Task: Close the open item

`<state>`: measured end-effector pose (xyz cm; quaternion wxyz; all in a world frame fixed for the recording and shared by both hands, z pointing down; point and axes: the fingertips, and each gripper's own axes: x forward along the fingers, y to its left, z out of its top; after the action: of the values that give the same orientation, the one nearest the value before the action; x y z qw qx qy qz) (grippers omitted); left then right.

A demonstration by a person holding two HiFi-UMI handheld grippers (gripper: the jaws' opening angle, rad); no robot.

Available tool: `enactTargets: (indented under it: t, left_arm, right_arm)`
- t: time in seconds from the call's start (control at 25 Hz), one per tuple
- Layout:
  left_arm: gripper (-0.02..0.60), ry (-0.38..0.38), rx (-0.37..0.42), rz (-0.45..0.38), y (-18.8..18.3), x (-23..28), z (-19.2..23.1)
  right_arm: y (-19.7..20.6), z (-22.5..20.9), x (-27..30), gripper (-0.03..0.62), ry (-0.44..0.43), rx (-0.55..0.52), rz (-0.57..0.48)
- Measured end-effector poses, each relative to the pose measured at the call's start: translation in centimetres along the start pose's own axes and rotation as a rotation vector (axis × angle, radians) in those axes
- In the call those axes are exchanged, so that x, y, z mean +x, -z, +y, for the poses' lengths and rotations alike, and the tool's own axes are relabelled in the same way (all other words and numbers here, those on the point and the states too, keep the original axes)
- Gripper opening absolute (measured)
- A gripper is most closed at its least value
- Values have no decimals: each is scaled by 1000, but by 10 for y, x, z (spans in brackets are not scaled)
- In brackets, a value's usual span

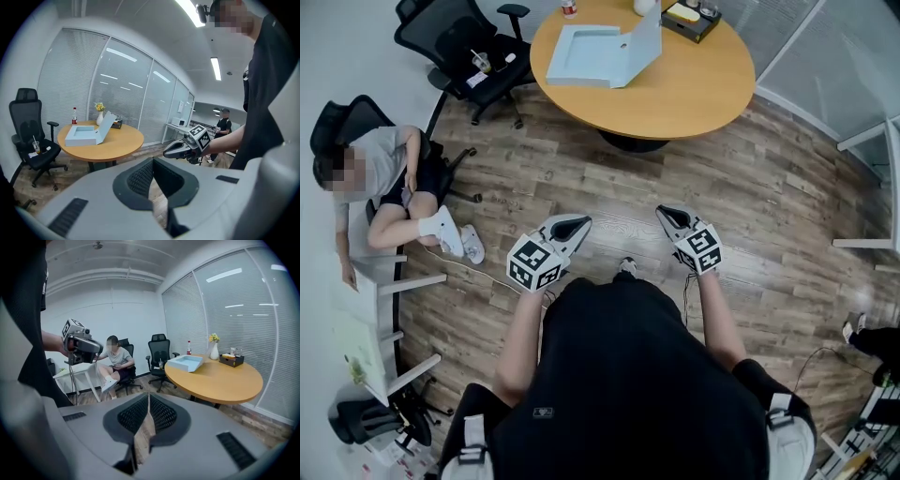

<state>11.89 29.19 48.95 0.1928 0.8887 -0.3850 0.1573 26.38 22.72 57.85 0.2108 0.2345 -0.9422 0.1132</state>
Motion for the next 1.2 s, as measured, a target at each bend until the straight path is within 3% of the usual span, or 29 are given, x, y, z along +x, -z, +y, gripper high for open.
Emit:
enactTargets:
  t: [0.36,0.64,1.2]
  left_arm:
    - [6,-42,-25,-25,-3,0,17]
    - [6,-13,-55,-29,6,3,46]
    - [6,28,-56,-72,-31,4,152]
  right_arm:
    - [-10,-7,16,10,-39,-36,4]
    - [-13,-13,32,11,2,-20,24]
    - [-62,-40,102,11,59,-19,54]
